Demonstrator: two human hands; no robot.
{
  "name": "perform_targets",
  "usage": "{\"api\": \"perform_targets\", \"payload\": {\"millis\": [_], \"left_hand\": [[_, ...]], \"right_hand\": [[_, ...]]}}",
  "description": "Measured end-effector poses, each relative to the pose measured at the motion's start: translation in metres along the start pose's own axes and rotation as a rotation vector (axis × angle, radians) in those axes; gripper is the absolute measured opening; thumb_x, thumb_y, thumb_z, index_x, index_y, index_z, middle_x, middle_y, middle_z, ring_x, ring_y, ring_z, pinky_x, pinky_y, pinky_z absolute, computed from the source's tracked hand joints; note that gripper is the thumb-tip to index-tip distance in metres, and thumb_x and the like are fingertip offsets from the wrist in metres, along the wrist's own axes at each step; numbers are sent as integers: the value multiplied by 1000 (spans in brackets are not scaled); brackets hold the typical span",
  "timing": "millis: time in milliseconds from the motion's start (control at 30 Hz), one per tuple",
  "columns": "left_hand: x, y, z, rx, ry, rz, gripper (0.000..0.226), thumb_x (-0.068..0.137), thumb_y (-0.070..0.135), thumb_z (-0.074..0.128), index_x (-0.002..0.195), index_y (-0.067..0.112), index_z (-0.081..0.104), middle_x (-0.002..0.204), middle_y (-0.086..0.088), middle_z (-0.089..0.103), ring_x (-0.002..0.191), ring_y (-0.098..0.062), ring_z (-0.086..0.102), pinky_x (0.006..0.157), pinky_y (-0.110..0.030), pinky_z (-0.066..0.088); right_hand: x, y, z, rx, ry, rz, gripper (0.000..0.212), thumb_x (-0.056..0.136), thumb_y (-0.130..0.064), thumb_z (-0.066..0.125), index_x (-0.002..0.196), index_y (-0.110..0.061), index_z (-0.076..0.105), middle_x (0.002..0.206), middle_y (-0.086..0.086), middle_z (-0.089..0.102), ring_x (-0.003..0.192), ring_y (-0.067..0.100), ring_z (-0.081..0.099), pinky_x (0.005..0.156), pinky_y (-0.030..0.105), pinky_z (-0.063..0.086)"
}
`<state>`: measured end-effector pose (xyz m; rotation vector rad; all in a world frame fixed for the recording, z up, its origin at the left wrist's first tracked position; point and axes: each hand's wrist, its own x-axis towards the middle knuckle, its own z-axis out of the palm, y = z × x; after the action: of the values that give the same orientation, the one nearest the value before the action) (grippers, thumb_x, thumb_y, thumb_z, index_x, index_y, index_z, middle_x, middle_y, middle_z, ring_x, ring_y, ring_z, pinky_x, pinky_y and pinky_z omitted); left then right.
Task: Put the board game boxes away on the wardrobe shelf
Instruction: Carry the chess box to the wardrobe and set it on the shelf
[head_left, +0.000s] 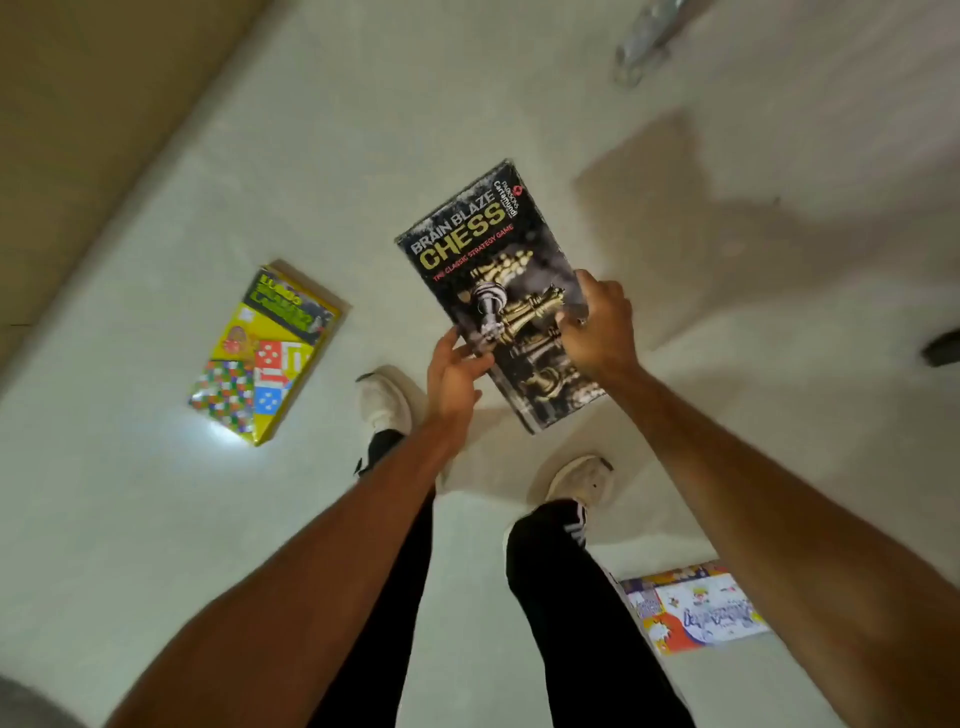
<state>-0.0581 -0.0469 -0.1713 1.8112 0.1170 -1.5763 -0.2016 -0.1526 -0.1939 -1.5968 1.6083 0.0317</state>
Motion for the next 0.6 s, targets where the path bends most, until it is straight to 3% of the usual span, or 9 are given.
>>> {"api": "perform_targets", "payload": {"millis": [100, 167, 267, 333, 433, 533, 600], "left_hand": [[-98, 89, -42, 76, -31, 81, 57, 85, 5, 55, 137, 27, 46, 122, -5, 61, 106, -23, 57, 82, -38, 43], [-149, 133, -64, 112, -61, 155, 59, 84, 0, 55, 137, 26, 48, 111, 0, 62, 94, -17, 56, 70, -30, 42], [-233, 211, -101, 147, -118, 172, 58, 86, -4, 51, 132, 32, 49, 104, 8, 62, 95, -16, 58, 74, -32, 45], [-277, 255, -118, 161, -145, 195, 57, 84, 1, 56, 127, 38, 51, 105, 9, 62, 100, -19, 57, 75, -34, 43], [-334, 321, -149, 157, -164, 264, 62, 76, 2, 59, 130, 32, 54, 108, 1, 63, 95, -25, 54, 72, -39, 42], [-359, 374, -165, 132, -174, 351, 69, 79, -14, 51, 138, 21, 48, 117, -11, 60, 92, -25, 60, 70, -36, 53], [-362, 404, -170, 124, -195, 392, 70, 76, -15, 52, 137, 20, 47, 117, -11, 60, 86, -20, 62, 64, -31, 55]], "right_hand": [[-67, -85, -62, 80, -32, -2, 42, 85, -19, 56, 127, -18, 53, 106, 10, 54, 99, 24, 56, 82, 36, 54], [-106, -135, -97, 178, -100, 12, 37, 92, -35, 51, 128, -27, 52, 108, 9, 61, 87, 20, 67, 65, 29, 58], [-176, -239, -159, 332, -114, -66, 30, 99, -36, 48, 118, -16, 58, 95, 13, 73, 63, 20, 73, 46, 27, 55], [-208, -289, -187, 385, -116, -100, 32, 98, -37, 51, 118, -13, 59, 102, 9, 73, 73, 20, 74, 56, 31, 59], [-237, -352, -226, 199, -43, -123, 54, 90, -50, 56, 136, -23, 48, 128, 2, 57, 111, 16, 61, 88, 33, 54], [-239, -395, -246, 195, 2, -186, 59, 89, -46, 60, 140, -21, 45, 133, 7, 54, 113, 21, 59, 93, 39, 54], [-231, -420, -258, 214, 54, -257, 59, 90, -43, 60, 141, -18, 45, 131, 8, 55, 112, 22, 60, 93, 39, 54]]}}
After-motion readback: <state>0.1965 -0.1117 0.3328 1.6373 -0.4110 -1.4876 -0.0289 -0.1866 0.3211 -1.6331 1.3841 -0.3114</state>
